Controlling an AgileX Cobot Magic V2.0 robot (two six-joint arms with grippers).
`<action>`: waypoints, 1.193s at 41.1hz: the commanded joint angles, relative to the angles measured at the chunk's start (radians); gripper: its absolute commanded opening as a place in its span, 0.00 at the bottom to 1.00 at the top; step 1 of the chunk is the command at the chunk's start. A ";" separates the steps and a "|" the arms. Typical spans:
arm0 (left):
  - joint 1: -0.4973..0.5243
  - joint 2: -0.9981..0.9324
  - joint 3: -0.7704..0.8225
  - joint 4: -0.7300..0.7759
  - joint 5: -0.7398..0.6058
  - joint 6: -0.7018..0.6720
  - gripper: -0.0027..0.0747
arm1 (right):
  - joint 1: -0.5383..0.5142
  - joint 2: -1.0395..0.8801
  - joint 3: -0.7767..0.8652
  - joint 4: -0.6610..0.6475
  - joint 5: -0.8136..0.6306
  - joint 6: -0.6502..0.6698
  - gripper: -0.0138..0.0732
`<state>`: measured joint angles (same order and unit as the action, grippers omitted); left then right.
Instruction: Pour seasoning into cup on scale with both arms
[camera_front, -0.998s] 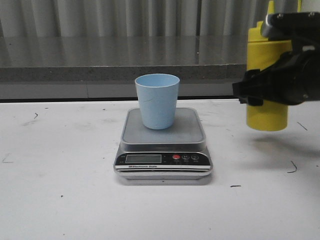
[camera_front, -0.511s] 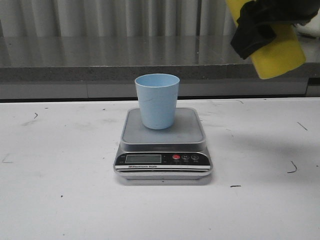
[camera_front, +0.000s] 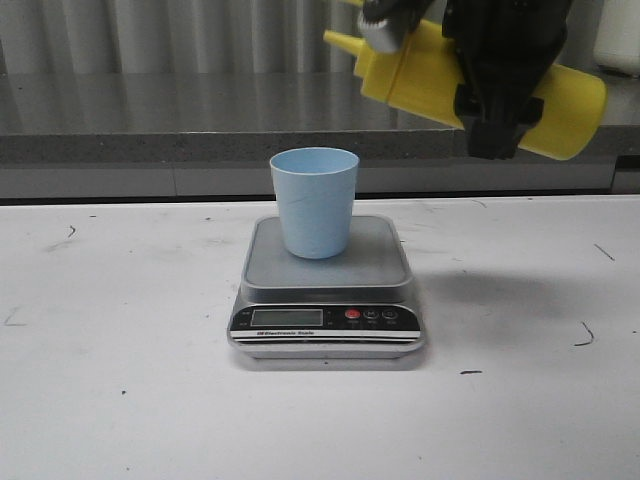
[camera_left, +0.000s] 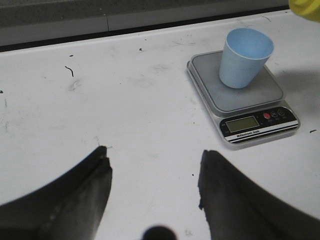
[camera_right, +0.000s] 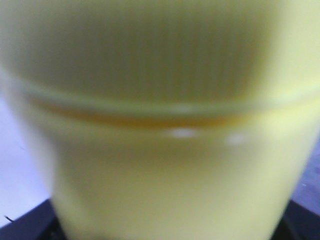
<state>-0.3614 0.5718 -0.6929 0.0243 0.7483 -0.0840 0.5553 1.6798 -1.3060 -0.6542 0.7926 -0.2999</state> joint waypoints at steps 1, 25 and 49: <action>-0.001 0.001 -0.027 -0.007 -0.067 -0.004 0.53 | 0.027 -0.013 -0.043 -0.239 0.033 0.011 0.53; -0.001 0.001 -0.027 -0.007 -0.067 -0.004 0.53 | 0.039 0.036 -0.043 -0.888 -0.112 0.009 0.53; -0.001 0.001 -0.027 -0.007 -0.067 -0.004 0.53 | 0.039 0.036 -0.043 -0.930 -0.120 0.122 0.53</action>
<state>-0.3614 0.5718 -0.6929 0.0243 0.7483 -0.0840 0.5923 1.7695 -1.3083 -1.4988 0.6433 -0.2549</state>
